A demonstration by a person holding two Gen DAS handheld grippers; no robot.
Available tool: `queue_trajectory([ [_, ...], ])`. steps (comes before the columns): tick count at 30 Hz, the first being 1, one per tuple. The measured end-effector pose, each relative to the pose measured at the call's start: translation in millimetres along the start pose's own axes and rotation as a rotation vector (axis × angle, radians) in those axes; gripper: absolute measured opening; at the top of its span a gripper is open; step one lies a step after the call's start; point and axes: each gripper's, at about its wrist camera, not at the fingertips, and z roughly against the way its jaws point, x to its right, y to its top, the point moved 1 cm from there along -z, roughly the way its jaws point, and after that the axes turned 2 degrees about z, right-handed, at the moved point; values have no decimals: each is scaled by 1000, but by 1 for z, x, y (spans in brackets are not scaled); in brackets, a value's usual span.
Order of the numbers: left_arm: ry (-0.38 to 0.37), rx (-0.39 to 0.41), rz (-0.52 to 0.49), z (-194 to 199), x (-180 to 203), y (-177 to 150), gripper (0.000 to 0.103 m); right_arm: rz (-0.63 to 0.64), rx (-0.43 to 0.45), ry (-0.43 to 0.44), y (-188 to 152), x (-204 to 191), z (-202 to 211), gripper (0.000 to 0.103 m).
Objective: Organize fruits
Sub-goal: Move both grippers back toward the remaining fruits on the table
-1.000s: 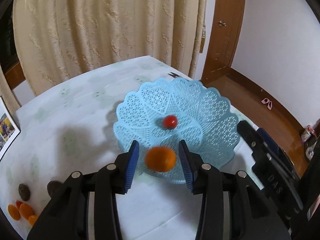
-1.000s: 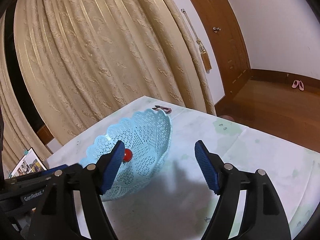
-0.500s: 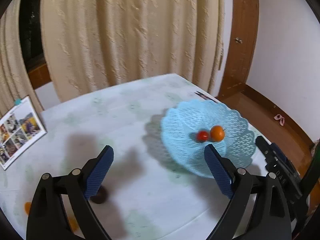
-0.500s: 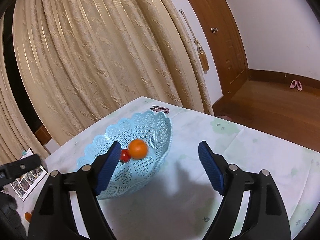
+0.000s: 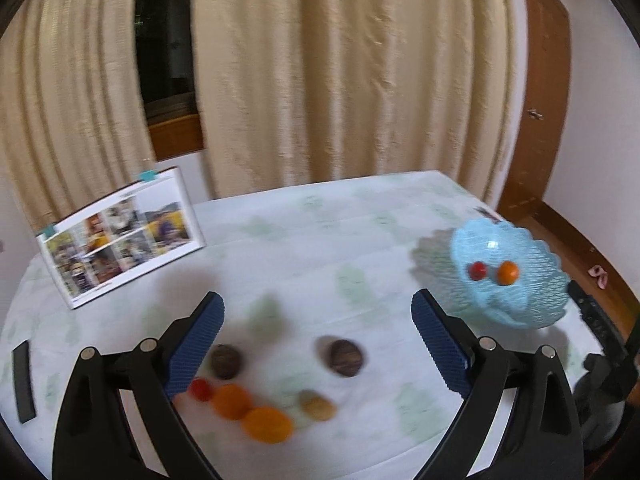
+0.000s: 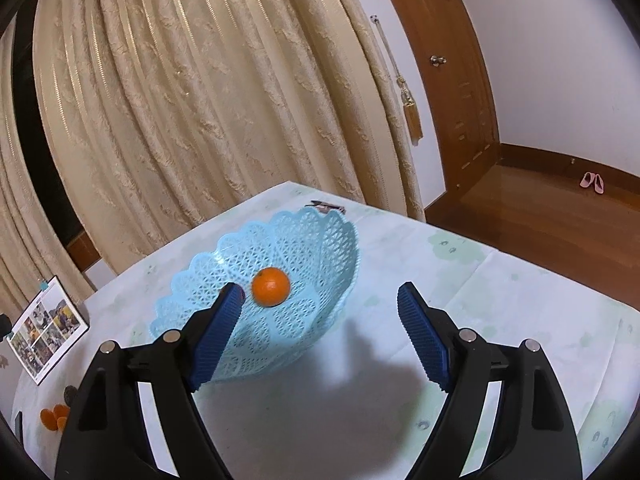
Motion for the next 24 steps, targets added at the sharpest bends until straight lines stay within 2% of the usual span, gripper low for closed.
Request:
queue_trajectory([
  [10,123,-29,101,15,-88,-26,94,84,-53,125,-5,-51,9,83],
  [13,145,-59,143,10,-109,-37,94,110,-61,173,-6,-70,12,88],
  [24,208,-172,224,-30,-155,-83,94,199,-128,252,-24,-119,14,88],
])
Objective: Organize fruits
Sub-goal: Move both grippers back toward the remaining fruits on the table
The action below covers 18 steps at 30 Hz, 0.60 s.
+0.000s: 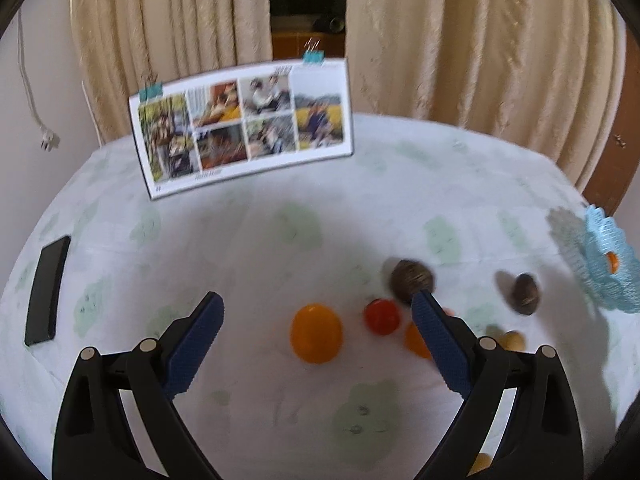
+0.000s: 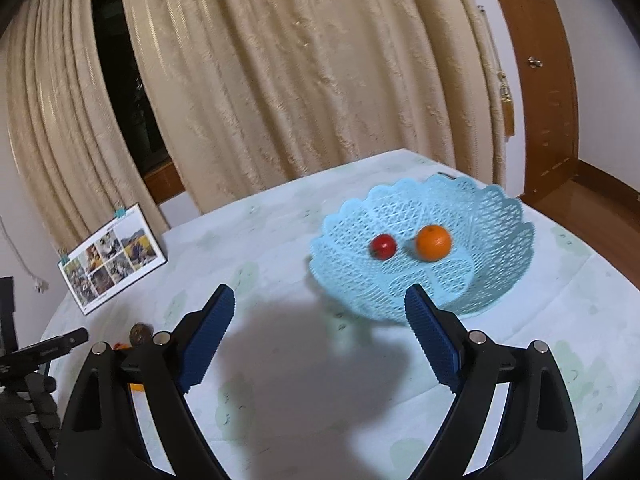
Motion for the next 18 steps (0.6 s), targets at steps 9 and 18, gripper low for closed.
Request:
queue_trajectory([
  [9,1,-57,27,-28,-14,-13,94,40,-58,40,-9,-24,-14,88],
  [18,-19,-106,28,-45,-17,-21,64,92,-120,103,-17,-55,-32,88],
])
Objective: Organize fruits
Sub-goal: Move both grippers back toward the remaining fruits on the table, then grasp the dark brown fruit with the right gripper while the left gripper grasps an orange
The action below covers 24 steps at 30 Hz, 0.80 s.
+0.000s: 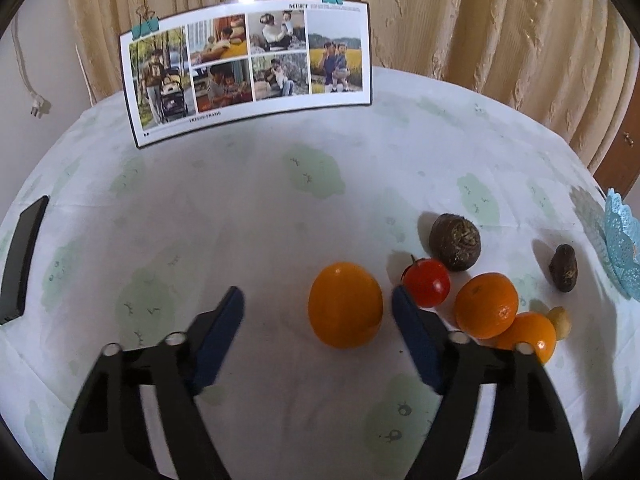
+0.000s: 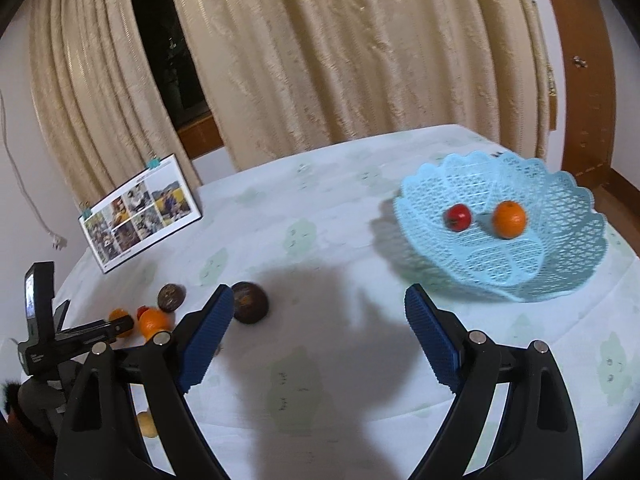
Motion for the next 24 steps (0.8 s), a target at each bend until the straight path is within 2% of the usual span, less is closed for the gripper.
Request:
queue_trajectory([
  [2,-5,-6,-2,-3,0,-1,57,9,-15,16,0,-6,-5,88],
  [3,-15,0,-5,-2,1,-1,48,14,-21,23,0,-9,-7,88],
  [5,-51,0,-1,2,1,-1,39,28,-36,39,1,-16,-12,88],
  [16,-69,106,-20,35,7,5,33,42,-140,98,3,-38,-51,88],
  [21,-91,125,-13,44,4,6,32,79,-181,108,5,-54,-72,88],
  [24,-95,129,0,46,0,7,32,84,-227,124,5,-62,-90,81],
])
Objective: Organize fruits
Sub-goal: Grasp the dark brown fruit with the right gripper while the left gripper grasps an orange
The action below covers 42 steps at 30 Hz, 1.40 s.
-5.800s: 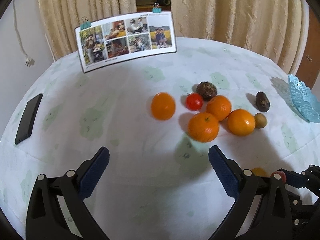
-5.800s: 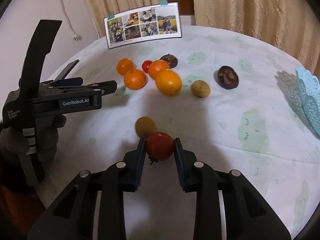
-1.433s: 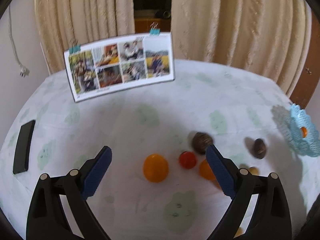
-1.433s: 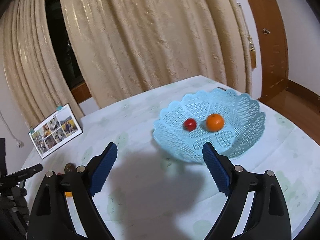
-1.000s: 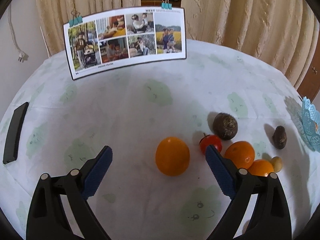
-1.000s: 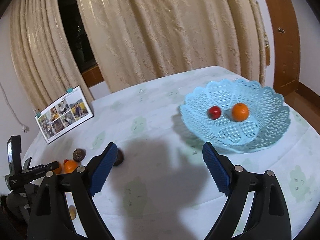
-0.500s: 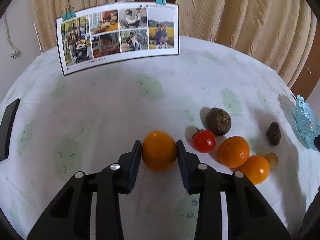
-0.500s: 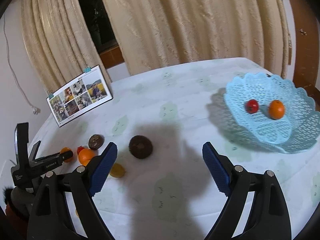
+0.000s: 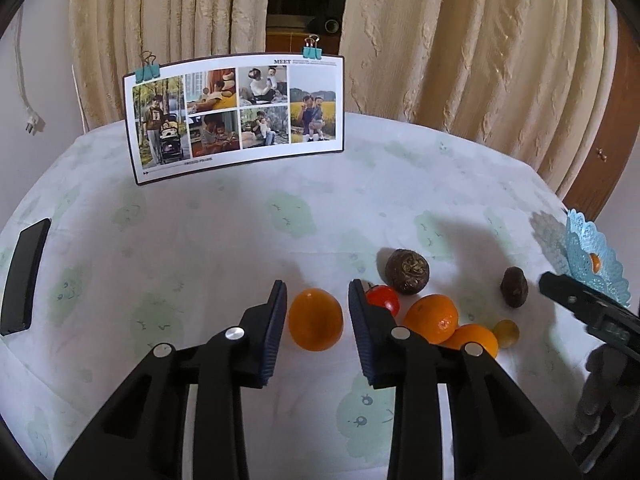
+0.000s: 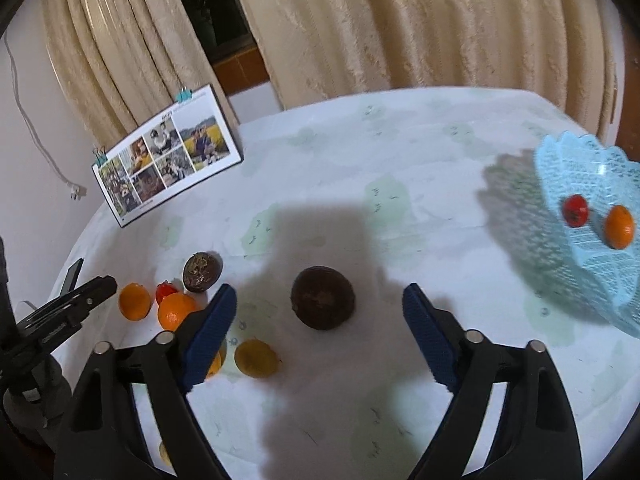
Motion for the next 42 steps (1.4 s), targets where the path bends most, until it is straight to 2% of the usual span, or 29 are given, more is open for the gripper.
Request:
queue_trajectory([
  [4,-5,3,12,3,-4,0,32,18,-55,11,2,-9,-22,67],
  [7,-9,10,19,6,-7,1,32,45,-65,-30,2,-12,-33,64],
  [13,-14,11,64,8,-20,5,33,40,-99,-73,3,-4,-46,47],
  [19,-19,-2,80,5,-24,4,34,52,-86,-75,3,-4,-47,43],
  [20,-22,-7,78,4,-23,3,39,52,-85,-77,2,-4,-46,43],
  [21,-26,-14,76,2,-22,2,48,52,-83,-81,2,-4,-45,43],
  [23,-27,-22,72,-1,-19,0,53,45,-74,-78,2,-3,-41,42],
  [32,-13,-83,26,-22,-6,-10,52,12,30,-62,10,2,-4,43],
  [34,-1,-100,16,-29,-5,-13,50,3,53,-59,11,4,5,43],
  [35,5,-109,11,-32,-4,-14,43,-1,64,-58,11,5,8,43],
  [37,3,-127,6,-38,-3,-16,37,-13,87,-54,12,8,18,43],
  [42,22,-123,-1,-37,-2,-18,35,-38,153,-66,13,20,44,43],
])
